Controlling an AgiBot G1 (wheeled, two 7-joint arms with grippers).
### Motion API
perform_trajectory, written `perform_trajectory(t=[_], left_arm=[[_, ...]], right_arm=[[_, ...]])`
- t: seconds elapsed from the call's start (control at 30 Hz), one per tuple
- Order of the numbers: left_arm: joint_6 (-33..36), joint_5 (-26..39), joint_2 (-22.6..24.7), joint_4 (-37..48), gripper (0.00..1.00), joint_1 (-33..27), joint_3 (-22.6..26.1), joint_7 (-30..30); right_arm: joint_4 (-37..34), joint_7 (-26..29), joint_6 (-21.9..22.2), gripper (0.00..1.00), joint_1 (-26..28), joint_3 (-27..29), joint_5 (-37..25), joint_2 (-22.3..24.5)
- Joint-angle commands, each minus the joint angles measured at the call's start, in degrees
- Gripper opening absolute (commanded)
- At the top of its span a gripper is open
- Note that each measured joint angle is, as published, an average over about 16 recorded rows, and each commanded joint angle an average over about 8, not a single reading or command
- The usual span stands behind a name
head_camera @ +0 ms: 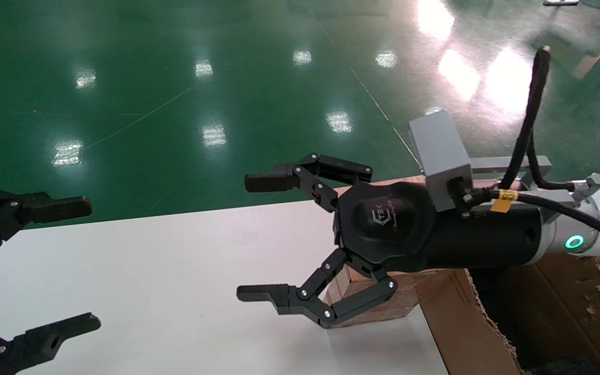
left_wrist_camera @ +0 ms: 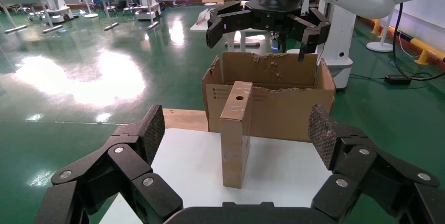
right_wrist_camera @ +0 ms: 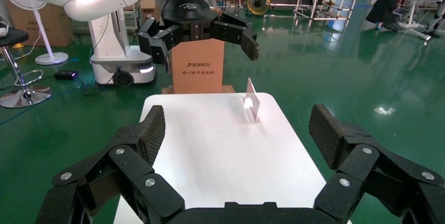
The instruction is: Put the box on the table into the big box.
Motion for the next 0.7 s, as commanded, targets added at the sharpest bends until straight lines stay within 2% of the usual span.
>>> perform_trajectory(t=[0.03,0.7], left_arm=[[0.0,0.0,0.0,0.0,1.0,0.0,0.0,0.0],[0.0,0.0,0.0,0.01,1.0,0.0,0.0,0.01]], right_arm=[[0.0,0.0,0.0,1.0,0.0,0.0,0.0,0.0],[-0.29,-0.13,-0.64,1.0,0.72,-0.31,-0.99,0.34]])
